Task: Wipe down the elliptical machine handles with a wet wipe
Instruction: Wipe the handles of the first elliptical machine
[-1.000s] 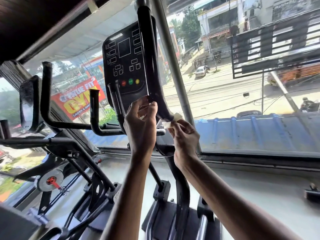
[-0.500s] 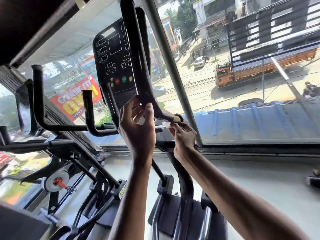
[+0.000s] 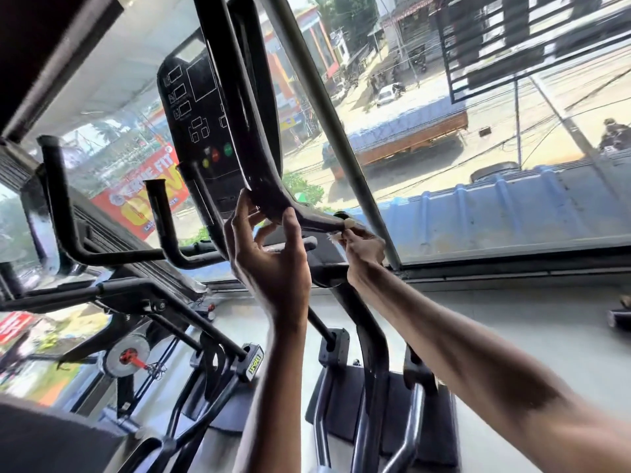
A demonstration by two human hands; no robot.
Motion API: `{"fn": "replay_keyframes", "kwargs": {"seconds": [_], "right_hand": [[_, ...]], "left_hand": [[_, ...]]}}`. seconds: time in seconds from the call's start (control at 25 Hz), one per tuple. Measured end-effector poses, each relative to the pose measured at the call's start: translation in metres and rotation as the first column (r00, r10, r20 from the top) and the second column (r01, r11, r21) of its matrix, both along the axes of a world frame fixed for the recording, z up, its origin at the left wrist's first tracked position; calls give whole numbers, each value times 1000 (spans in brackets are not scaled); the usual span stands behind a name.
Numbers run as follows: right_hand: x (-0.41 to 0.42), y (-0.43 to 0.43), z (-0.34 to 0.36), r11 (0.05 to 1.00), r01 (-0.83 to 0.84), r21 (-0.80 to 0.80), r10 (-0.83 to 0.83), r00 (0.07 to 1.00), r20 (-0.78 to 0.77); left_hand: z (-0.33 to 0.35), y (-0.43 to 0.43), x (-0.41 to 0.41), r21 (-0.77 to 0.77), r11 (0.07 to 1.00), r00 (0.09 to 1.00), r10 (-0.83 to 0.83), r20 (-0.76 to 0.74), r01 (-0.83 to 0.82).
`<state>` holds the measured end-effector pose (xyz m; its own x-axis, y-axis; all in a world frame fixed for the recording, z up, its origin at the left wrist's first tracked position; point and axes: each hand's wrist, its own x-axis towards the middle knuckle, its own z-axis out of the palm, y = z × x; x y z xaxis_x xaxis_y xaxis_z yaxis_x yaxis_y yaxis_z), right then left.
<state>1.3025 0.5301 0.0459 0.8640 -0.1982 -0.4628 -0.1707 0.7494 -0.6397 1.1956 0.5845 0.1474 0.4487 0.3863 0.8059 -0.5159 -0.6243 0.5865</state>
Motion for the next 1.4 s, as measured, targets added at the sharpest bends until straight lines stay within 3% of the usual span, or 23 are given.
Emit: {"fn": "replay_keyframes", "kwargs": {"seconds": [0.16,0.44,0.6,0.72,0.8,0.88,1.0,1.2,1.32,1.4], "right_hand": [[-3,-2,2,999,-36,-3,36,999,19],[-94,4,71,960,-131,249,23,918,395],[-97,6,73,963,-107,247,-3,913,407],[-75,7,55,977,-48,208,-25,943,333],[-49,8,35,994,-10,112,-18,969,247],[-21,8,13,996,10,-83,3,989,148],[6,-6,-7,917,-32,-397,65,995,70],[36,-25,-16,655,-40,-754,298,931,210],[40,-32,-25,468,251,-847,385,805,451],[45,-37,-36,412,334,-848,415,759,501]], "left_hand": [[0,-1,0,9,1000,1000,-10,8,10],[5,2,1,-73,997,1000,-21,-18,19],[8,-2,-2,-97,995,1000,-7,-18,5],[6,-4,-3,-101,995,999,-16,-32,12],[4,-4,-3,-95,995,999,-35,-32,32],[2,-7,-2,-79,997,1000,-20,-23,18],[-2,-13,2,-64,998,1000,11,-4,-11],[-9,-18,8,-21,993,993,117,-11,-117],[-12,-29,12,2,977,977,214,-2,-214],[-15,-37,16,-2,965,965,263,-3,-263]]}}
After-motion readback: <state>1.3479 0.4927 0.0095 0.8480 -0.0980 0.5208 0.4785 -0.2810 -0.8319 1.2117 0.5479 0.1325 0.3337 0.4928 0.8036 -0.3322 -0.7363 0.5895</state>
